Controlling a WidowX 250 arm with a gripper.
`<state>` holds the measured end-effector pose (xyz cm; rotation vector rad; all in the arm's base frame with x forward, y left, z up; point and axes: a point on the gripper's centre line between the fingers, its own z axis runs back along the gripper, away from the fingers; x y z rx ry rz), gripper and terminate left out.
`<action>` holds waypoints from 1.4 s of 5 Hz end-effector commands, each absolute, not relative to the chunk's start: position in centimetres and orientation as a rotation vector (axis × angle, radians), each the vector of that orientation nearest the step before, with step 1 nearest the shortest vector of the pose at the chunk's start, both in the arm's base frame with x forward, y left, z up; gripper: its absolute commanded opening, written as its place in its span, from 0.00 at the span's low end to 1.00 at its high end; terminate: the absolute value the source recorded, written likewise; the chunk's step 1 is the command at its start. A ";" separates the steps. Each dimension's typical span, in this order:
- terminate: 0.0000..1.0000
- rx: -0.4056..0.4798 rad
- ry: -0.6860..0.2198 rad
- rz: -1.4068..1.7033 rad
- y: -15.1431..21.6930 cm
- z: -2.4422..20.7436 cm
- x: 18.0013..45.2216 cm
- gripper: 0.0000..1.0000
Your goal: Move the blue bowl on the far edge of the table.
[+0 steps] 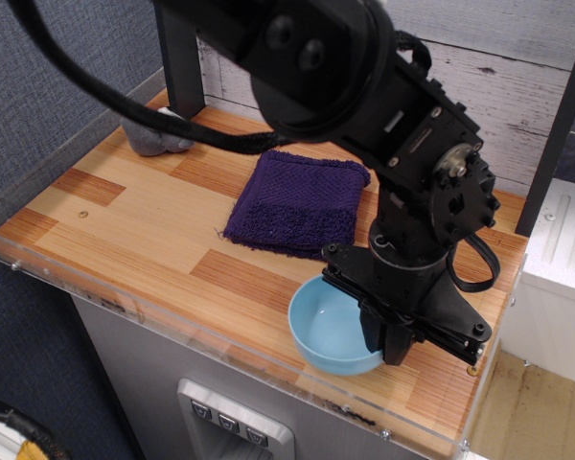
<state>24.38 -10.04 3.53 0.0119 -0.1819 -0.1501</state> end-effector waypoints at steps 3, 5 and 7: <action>0.00 0.052 -0.264 -0.122 -8.3 6.0 24.2 1.00; 0.00 0.003 -0.460 -0.077 -5.8 12.1 26.4 1.00; 0.00 0.020 -0.590 0.071 -0.9 18.0 27.3 1.00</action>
